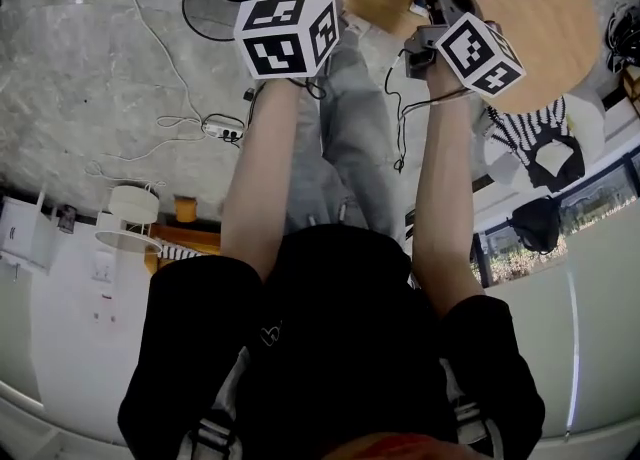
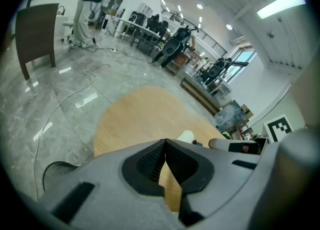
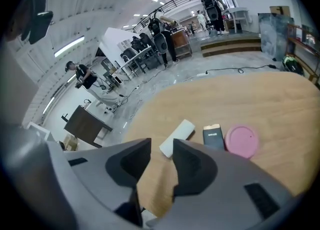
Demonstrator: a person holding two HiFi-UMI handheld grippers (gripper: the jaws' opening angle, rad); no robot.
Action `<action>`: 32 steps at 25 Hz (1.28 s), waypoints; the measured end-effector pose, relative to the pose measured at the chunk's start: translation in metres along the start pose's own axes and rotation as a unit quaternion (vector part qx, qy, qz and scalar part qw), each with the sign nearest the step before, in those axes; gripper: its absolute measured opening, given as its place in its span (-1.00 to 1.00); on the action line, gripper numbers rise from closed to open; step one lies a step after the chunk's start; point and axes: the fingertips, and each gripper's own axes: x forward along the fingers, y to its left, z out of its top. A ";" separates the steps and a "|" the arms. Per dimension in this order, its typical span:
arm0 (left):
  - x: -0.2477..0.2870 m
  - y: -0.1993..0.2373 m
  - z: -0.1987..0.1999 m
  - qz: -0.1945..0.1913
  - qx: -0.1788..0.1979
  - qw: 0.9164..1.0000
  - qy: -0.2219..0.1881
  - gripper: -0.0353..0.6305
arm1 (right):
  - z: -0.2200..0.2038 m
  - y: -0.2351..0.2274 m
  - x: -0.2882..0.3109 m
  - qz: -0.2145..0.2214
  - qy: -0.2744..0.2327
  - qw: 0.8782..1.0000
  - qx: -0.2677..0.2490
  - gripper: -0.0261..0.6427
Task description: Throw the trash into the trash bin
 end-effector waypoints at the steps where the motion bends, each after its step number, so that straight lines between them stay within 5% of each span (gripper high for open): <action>1: 0.005 0.008 0.000 -0.001 -0.004 1.000 0.002 -0.88 | -0.004 0.000 0.014 -0.003 0.008 1.000 0.000 -0.55; 6: 0.025 0.033 -0.002 -0.009 -0.010 1.000 0.010 -0.88 | -0.023 -0.016 0.072 -0.024 0.032 0.998 0.045 -0.30; 11: 0.032 0.041 -0.011 -0.013 -0.015 1.000 0.013 -0.88 | -0.030 -0.031 0.095 -0.035 0.034 0.995 0.091 -0.27; 19: 0.027 0.078 -0.016 -0.002 -0.034 0.999 0.012 -0.88 | -0.031 -0.021 0.122 -0.038 0.033 0.996 0.077 -0.28; 25: 0.010 0.095 -0.019 0.008 -0.048 0.999 0.000 -0.88 | -0.029 -0.001 0.126 -0.030 0.018 0.997 0.073 -0.49; 32: -0.022 0.134 -0.027 0.042 -0.074 0.996 -0.029 -0.88 | -0.057 0.076 0.130 0.051 0.065 0.997 -0.011 -0.65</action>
